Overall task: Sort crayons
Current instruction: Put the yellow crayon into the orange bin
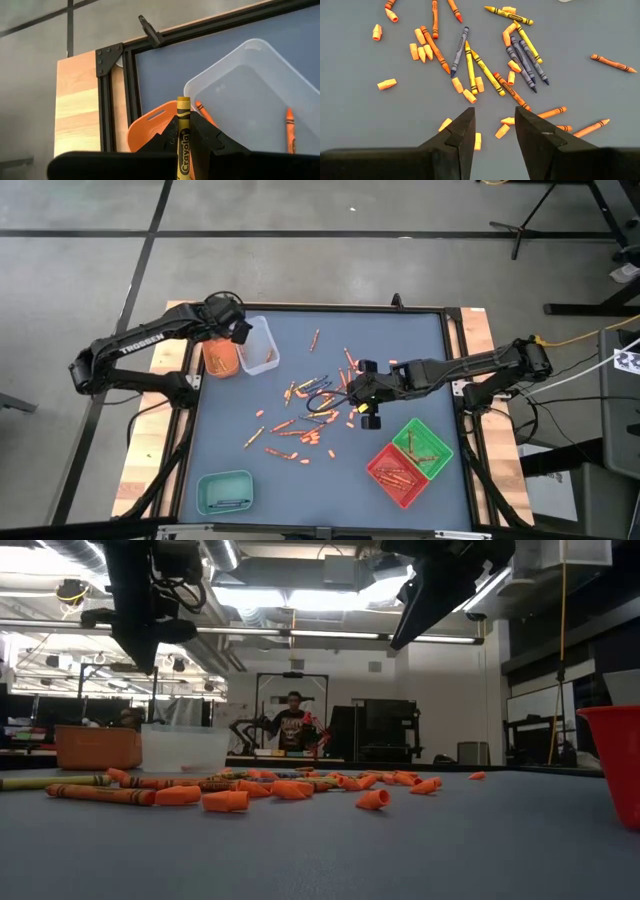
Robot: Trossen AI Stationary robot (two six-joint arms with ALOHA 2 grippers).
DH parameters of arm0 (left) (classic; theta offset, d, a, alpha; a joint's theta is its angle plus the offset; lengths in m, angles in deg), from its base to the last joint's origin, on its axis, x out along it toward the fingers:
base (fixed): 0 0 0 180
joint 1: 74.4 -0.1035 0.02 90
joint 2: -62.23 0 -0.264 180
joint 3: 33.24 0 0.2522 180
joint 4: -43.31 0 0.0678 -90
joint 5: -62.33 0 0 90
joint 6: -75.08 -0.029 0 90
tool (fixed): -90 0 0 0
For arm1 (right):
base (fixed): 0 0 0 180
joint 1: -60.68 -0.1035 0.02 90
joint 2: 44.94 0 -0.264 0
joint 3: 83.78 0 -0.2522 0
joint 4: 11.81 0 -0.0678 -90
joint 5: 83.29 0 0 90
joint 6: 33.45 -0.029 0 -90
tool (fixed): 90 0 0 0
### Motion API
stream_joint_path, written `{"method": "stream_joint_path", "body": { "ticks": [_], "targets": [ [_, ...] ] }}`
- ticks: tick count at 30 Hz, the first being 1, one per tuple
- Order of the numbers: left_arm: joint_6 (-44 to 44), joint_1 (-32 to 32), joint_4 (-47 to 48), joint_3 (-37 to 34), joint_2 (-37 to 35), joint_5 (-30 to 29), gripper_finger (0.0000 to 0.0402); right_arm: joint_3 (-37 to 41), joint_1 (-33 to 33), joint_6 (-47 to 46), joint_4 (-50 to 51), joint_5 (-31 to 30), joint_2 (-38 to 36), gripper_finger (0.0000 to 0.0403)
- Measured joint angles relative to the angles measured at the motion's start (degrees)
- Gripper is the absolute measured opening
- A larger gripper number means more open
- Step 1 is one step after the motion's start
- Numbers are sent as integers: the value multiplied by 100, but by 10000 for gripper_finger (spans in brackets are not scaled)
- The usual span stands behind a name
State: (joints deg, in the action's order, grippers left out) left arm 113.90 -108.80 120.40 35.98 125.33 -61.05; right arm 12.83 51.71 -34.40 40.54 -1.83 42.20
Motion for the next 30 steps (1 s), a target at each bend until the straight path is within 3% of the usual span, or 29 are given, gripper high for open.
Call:
{"method": "stream_joint_path", "body": {
  "ticks": [21,30],
  "targets": [
    [-5,-94,60,-9,1614,94,8,0,1,-2,0,0,0,137],
    [357,-96,-185,-1104,1616,114,8,0,1,0,1,0,0,137]
  ]
}}
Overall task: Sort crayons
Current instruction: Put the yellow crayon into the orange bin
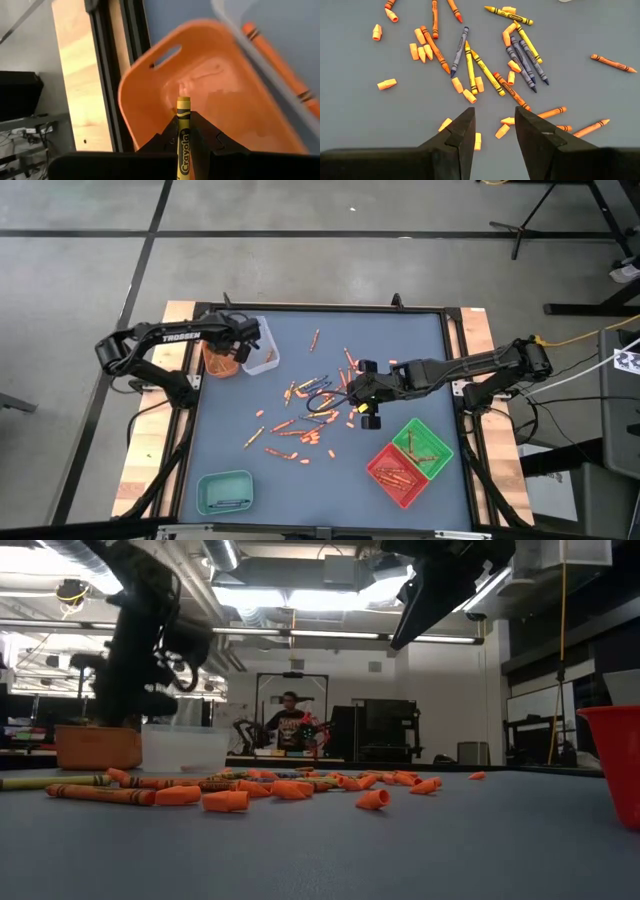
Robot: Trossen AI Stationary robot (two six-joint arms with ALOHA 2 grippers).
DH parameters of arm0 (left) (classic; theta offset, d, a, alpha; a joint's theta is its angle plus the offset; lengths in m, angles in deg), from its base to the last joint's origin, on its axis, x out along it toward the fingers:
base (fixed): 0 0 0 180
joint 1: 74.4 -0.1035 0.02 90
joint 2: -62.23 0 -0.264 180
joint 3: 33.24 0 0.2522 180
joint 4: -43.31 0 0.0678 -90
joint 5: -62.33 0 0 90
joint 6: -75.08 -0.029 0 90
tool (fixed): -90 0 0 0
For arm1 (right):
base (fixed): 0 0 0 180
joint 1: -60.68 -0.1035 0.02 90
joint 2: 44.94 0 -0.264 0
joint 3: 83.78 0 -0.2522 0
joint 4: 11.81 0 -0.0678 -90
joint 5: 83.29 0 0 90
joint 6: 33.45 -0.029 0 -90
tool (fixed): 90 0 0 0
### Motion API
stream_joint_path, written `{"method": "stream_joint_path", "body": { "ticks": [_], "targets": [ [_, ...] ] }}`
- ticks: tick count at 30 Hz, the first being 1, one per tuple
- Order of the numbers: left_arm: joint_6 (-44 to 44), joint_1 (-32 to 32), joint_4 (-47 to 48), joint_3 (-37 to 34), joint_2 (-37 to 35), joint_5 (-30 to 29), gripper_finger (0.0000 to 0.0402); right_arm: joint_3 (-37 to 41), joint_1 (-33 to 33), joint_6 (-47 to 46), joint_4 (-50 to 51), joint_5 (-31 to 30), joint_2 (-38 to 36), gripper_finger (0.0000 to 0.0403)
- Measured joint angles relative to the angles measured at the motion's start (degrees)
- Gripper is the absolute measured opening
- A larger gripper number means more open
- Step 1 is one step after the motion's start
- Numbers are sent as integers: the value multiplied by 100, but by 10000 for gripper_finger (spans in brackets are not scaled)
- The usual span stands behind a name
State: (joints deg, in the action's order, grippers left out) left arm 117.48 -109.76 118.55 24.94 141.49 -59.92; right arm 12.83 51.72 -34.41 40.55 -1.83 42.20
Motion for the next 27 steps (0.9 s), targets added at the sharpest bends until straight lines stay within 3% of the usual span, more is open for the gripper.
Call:
{"method": "stream_joint_path", "body": {
  "ticks": [5,12,20,27],
  "targets": [
    [10,0,-303,-395,-21,13,13,0,-1,0,-1,0,0,137],
    [14,0,-752,-436,-9,-3,45,2,-1,-2,-59,0,36,137],
    [-81,17,-1032,-441,7,-40,91,2,-1,79,-502,-2,405,137],
    [-98,22,-975,-437,-37,31,107,2,1,451,-788,-51,867,137]
  ]
}}
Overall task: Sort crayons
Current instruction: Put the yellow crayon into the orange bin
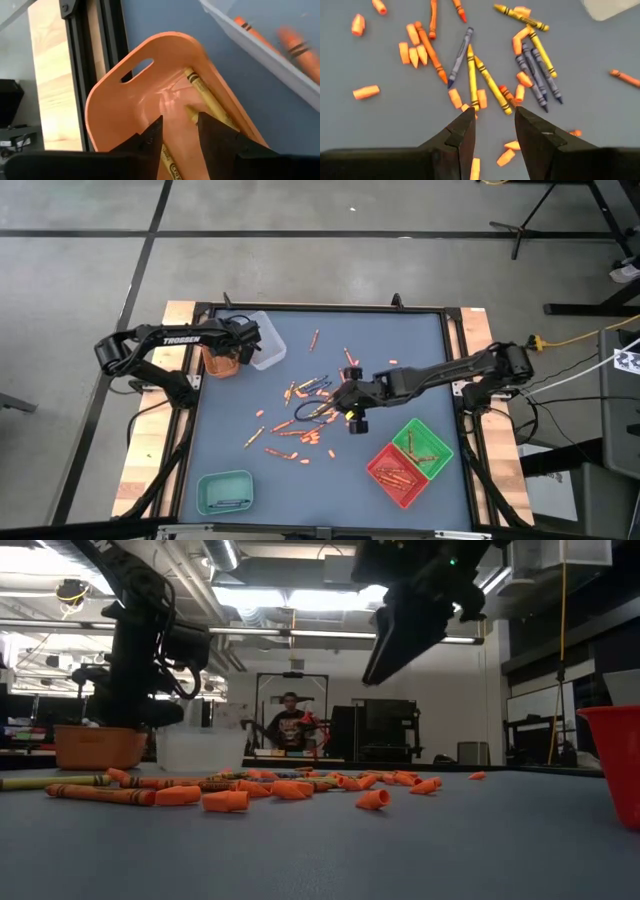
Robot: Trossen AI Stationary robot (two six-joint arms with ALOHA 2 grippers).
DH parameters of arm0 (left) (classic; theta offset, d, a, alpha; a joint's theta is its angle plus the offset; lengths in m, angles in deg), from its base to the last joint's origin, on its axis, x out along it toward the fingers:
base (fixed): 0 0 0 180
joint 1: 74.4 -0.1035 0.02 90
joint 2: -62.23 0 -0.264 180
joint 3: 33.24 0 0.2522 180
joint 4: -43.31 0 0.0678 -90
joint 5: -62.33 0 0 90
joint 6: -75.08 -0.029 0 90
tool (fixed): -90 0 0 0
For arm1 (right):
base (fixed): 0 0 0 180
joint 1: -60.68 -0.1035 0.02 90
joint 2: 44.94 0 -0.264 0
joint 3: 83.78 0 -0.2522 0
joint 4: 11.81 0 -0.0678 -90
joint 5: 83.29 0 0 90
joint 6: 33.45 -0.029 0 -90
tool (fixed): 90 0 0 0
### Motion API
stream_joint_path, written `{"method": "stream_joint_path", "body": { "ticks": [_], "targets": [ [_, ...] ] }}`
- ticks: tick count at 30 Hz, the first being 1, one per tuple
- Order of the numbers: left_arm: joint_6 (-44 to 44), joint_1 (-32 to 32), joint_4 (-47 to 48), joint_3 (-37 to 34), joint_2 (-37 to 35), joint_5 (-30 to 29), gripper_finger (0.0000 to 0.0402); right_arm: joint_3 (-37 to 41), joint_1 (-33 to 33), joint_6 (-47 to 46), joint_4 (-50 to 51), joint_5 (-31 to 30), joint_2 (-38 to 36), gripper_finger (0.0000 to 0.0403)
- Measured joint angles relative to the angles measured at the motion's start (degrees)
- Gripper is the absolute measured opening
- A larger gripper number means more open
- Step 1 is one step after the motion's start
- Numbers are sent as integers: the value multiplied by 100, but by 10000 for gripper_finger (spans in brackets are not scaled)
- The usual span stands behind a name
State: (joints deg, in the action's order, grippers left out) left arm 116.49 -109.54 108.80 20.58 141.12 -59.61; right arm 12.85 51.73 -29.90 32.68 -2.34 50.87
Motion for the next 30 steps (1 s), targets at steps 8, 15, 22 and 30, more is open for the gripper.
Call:
{"method": "stream_joint_path", "body": {
  "ticks": [8,15,22,30],
  "targets": [
    [-95,17,25,6,-26,312,106,0,124,310,-134,-81,384,137],
    [-149,142,23,13,-135,396,101,0,619,324,-174,-45,392,137],
    [-141,340,16,17,-798,357,101,4,1109,746,-316,762,494,137],
    [-94,905,-92,19,-1691,396,101,0,1238,1023,-821,1406,1056,137]
  ]
}}
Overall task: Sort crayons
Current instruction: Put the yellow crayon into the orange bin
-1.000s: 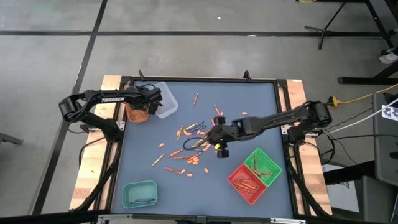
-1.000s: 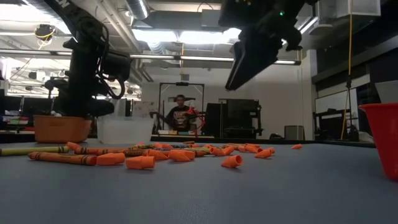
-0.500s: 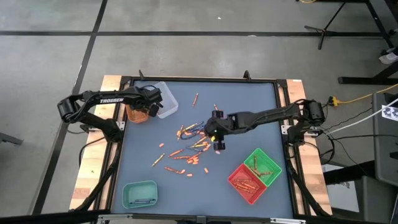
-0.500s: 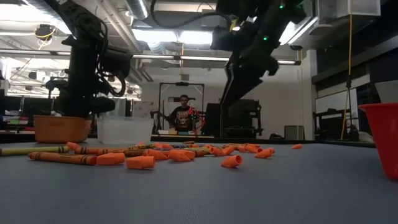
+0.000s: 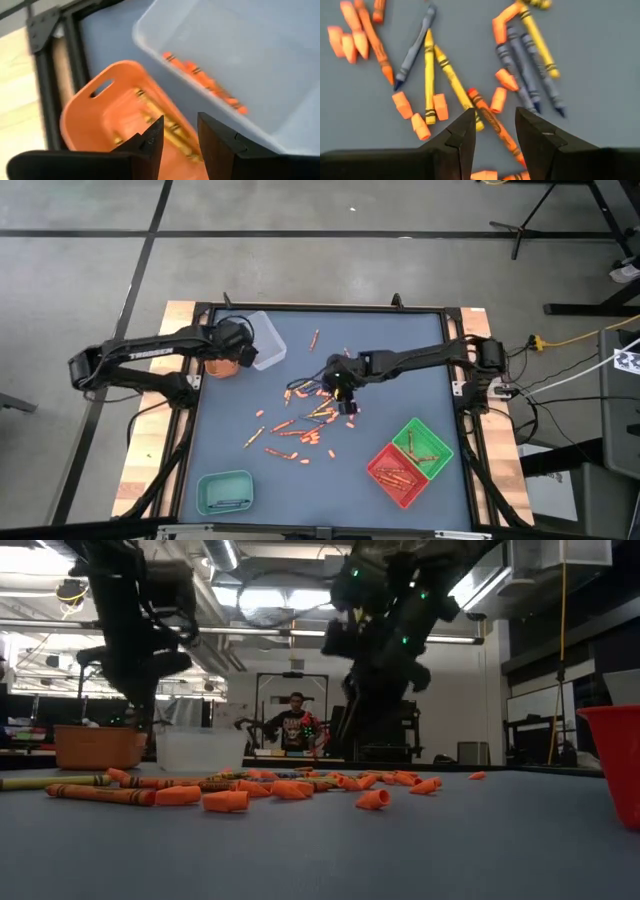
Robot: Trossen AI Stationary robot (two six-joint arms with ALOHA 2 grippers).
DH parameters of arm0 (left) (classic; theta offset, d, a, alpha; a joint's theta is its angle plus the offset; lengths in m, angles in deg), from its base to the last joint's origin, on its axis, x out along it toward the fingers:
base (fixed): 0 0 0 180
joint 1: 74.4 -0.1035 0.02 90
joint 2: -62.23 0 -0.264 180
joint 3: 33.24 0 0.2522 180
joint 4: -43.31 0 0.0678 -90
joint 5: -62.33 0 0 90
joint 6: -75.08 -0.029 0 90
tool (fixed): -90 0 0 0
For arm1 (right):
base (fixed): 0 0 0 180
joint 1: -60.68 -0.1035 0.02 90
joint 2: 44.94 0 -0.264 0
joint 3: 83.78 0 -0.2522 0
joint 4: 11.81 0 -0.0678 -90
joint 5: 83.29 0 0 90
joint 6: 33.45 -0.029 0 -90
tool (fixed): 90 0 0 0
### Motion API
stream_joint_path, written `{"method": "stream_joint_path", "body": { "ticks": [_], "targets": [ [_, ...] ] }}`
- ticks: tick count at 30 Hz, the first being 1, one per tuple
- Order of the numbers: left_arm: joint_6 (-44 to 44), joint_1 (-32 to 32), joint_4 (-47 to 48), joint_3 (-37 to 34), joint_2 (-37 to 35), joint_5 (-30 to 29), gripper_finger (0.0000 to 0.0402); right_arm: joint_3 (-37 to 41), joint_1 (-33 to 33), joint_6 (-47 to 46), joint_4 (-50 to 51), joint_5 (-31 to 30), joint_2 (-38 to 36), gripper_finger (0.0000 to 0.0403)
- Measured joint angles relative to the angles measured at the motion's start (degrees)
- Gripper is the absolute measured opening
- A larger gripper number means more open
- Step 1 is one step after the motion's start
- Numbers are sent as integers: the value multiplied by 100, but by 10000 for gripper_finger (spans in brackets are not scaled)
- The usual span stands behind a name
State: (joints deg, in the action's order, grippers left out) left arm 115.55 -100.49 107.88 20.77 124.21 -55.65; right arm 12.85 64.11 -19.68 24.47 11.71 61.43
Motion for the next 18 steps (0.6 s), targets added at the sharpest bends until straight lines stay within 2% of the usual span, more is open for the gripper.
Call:
{"method": "stream_joint_path", "body": {
  "ticks": [9,18],
  "targets": [
    [280,854,-578,0,-302,69,101,0,-3,173,3,215,579,137],
    [272,1574,-1433,0,-305,64,101,-15,-3,171,-8,222,689,127]
  ]
}}
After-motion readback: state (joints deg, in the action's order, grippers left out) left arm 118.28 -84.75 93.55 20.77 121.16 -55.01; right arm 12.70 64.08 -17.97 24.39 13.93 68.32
